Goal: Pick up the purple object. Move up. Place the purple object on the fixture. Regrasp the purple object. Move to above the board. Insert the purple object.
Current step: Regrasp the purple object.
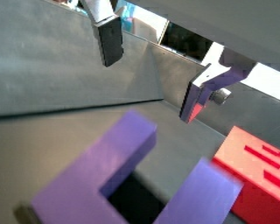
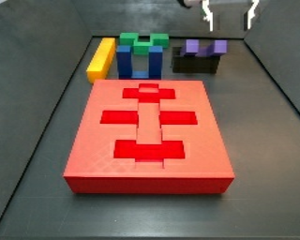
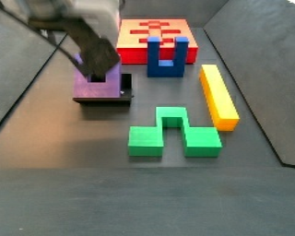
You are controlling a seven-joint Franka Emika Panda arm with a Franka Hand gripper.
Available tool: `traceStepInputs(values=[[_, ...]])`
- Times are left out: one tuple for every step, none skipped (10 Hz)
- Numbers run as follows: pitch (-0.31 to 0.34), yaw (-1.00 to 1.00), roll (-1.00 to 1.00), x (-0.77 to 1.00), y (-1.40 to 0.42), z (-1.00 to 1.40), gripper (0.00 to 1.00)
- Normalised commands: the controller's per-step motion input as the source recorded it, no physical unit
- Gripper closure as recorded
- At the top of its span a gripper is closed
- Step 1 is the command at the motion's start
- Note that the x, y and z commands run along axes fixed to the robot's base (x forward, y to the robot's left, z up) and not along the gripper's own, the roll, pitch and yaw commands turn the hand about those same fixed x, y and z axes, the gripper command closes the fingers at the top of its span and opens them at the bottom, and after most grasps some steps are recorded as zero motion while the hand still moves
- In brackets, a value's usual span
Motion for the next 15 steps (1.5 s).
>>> traceStepInputs(values=[[0.074, -0.03, 0.53, 0.05, -0.09, 0.76, 0.0], [0.071, -0.01, 0.91, 0.06, -0.21, 0.57, 0.0], [0.089, -0.01, 1.0, 0.11, -0.29, 0.41, 0.0], [0.109, -0.02, 1.0, 0.09, -0.29, 0.27, 0.0], [0.117, -0.02, 1.0, 0.09, -0.26, 0.19, 0.0], [0.131, 0.0, 1.0, 0.11, -0.24, 0.15, 0.0], [0.171, 0.0, 1.0, 0.21, -0.24, 0.17, 0.0], [0.197, 0.0, 1.0, 0.27, -0.15, 0.3, 0.0], [0.214, 0.0, 1.0, 0.25, -0.11, 0.32, 0.0], [0.226, 0.0, 1.0, 0.27, -0.11, 0.37, 0.0], [0.231, 0.0, 1.0, 0.29, -0.1, 0.44, 0.0], [0.257, 0.0, 0.91, 0.43, -0.01, 0.44, 0.0], [0.197, 0.12, 0.0, 0.62, 0.2, 0.0, 0.0], [0.166, 0.11, -0.09, 0.69, 0.33, 0.0, 0.0], [0.186, 0.1, -0.03, 0.8, 0.31, 0.03, 0.0]])
